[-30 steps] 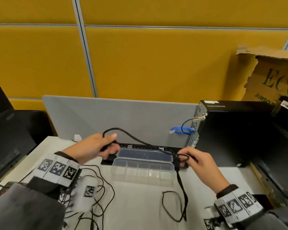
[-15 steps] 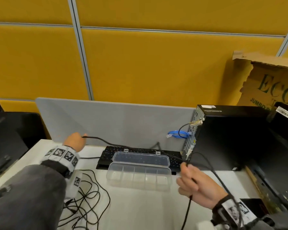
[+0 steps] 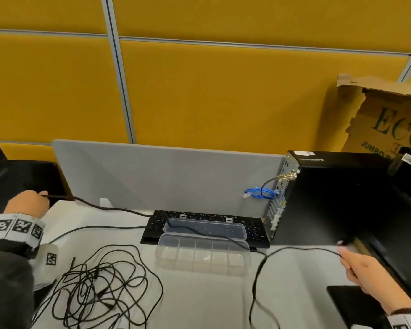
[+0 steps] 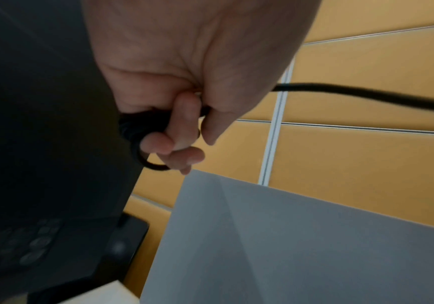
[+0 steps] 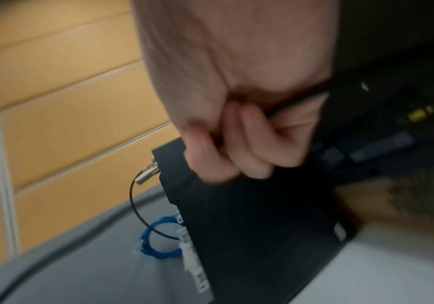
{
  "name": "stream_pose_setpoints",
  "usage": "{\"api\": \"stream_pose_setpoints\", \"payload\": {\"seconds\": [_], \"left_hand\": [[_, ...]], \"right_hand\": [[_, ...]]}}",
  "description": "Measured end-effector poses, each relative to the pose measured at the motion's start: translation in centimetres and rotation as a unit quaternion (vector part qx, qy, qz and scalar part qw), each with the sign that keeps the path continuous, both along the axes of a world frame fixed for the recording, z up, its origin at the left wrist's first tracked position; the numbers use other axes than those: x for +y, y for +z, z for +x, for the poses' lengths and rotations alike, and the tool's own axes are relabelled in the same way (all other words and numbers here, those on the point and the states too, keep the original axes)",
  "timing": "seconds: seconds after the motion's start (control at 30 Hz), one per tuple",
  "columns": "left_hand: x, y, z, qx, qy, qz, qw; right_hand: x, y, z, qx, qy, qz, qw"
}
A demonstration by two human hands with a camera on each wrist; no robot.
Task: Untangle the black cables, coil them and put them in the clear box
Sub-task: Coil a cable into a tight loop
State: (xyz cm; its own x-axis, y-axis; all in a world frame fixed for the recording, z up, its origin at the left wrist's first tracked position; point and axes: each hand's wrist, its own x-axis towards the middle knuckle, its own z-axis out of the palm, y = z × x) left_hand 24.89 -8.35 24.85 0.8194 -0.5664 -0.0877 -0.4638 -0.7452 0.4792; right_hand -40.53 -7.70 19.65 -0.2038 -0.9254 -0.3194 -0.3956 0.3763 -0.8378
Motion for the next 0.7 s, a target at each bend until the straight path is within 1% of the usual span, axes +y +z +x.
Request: {"api": "stream_pose_setpoints", "payload": {"seconds": [0.03,0.07,0.1,0.13,0.17,0.2,0.23,0.27,0.3,0.33,0.37,0.4,0.43,0.47,0.5,0.57,0.6,0.63,0.67,0.7], "left_hand": [[0.4,0.9,-1.1,0.004,-0.008,-0.009,1.000],[1.1,1.9,-3.0,-0.007,-0.028,-0.014,0.999],[1.5,2.7,-5.0,-0.019,-0.071,-0.013,0.997],[1.8,3.1,-6.9,-0.031,-0.119,-0.007,0.992],[1.9,3.2,-9.2,-0.042,-0.161,0.004,0.986],[1.7,3.2,-11.1,-0.048,-0.198,0.011,0.979],[1.3,2.9,-12.9,-0.052,-0.226,0.010,0.973],[0.8,2.8,-14.5,-0.050,-0.247,0.005,0.968],[0.3,2.6,-15.9,-0.056,-0.270,0.004,0.961],[-0.1,2.8,-17.5,-0.054,-0.288,0.006,0.956],[-0.4,2.9,-18.7,-0.053,-0.300,0.012,0.953],[-0.7,3.1,-19.7,-0.052,-0.307,0.019,0.950],[-0.9,3.4,-20.2,-0.046,-0.313,0.017,0.948],[-1.2,3.6,-20.5,-0.042,-0.315,0.006,0.948],[-1.5,3.6,-20.4,-0.037,-0.310,-0.008,0.950],[-1.5,3.6,-20.1,-0.011,-0.307,-0.024,0.951],[-1.3,3.6,-20.1,0.007,-0.317,-0.025,0.948],[-1.0,3.6,-20.1,0.032,-0.331,-0.025,0.943],[-0.7,3.5,-20.1,0.064,-0.345,-0.026,0.936],[-0.4,3.4,-20.1,0.095,-0.359,-0.028,0.928]], "right_hand": [[0.4,-0.1,0.2,0.104,0.024,0.012,0.994],[0.8,0.0,0.6,0.210,0.069,0.028,0.975],[1.0,-0.1,1.2,0.302,0.099,0.019,0.948],[1.2,0.5,2.7,0.359,0.121,-0.019,0.925],[1.1,0.8,4.5,0.347,0.122,-0.088,0.926],[1.0,1.1,6.9,0.309,0.130,-0.146,0.931],[1.4,1.6,9.9,0.257,0.158,-0.170,0.938],[1.8,2.1,13.3,0.209,0.216,-0.166,0.939],[2.3,2.6,16.6,0.181,0.287,-0.137,0.931],[2.6,2.3,19.5,0.176,0.354,-0.097,0.914],[2.8,1.7,21.7,0.173,0.403,-0.055,0.897],[2.7,0.6,23.2,0.159,0.433,-0.029,0.887],[2.5,-0.5,24.1,0.136,0.439,-0.023,0.888],[2.1,-1.2,24.7,0.110,0.422,-0.049,0.899],[1.6,-1.7,24.9,0.085,0.381,-0.089,0.916],[0.4,-2.4,24.6,0.051,0.248,-0.194,0.948],[-0.3,-2.6,24.3,0.066,0.182,-0.241,0.951],[-1.0,-2.8,23.9,0.101,0.141,-0.270,0.947],[-1.6,-3.0,23.6,0.154,0.131,-0.273,0.940],[-2.0,-3.3,23.3,0.202,0.143,-0.253,0.935]]}}
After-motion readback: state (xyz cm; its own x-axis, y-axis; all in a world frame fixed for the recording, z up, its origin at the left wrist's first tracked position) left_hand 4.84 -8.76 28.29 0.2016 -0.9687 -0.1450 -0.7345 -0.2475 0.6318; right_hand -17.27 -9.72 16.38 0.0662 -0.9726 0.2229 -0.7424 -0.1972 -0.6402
